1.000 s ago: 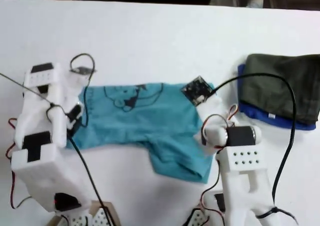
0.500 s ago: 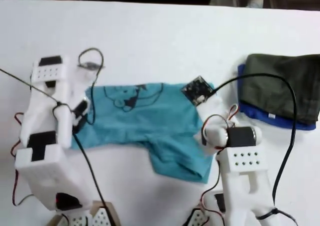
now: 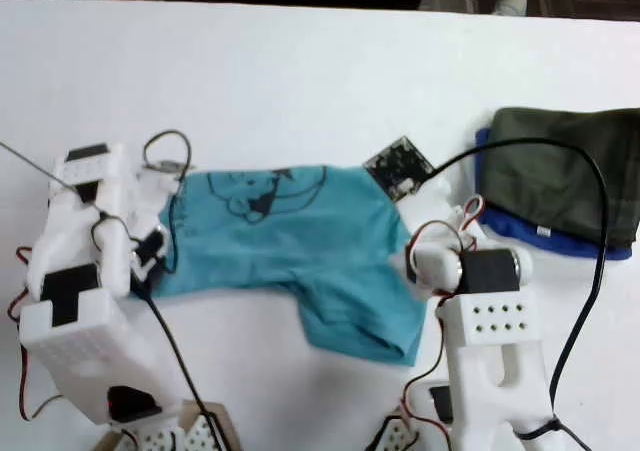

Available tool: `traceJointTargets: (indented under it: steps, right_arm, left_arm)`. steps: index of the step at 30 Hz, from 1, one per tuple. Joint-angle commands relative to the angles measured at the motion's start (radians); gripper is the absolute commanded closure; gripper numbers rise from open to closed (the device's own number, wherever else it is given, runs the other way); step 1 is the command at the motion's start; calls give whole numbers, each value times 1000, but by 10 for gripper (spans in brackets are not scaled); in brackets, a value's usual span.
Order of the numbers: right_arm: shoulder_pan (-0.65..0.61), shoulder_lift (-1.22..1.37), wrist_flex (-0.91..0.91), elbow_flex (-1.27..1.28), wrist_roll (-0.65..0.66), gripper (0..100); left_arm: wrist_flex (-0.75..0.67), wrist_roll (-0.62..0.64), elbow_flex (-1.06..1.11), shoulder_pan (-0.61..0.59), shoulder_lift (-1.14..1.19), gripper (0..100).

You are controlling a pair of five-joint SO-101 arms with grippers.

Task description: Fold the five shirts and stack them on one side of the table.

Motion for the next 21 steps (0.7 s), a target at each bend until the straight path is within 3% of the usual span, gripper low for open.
traceJointTargets:
  steps: [1, 12, 21]
  right_arm:
    - [4, -25, -1, -41, 3, 977]
    - [7, -24, -1, 5, 3, 977]
    - [7, -25, -19, 3, 3, 977]
  left_arm:
    - [2, -11, 2, -6, -58, 973]
    - [106, -58, -168, -103, -51, 973]
    - [-15, -58, -8, -72, -49, 973]
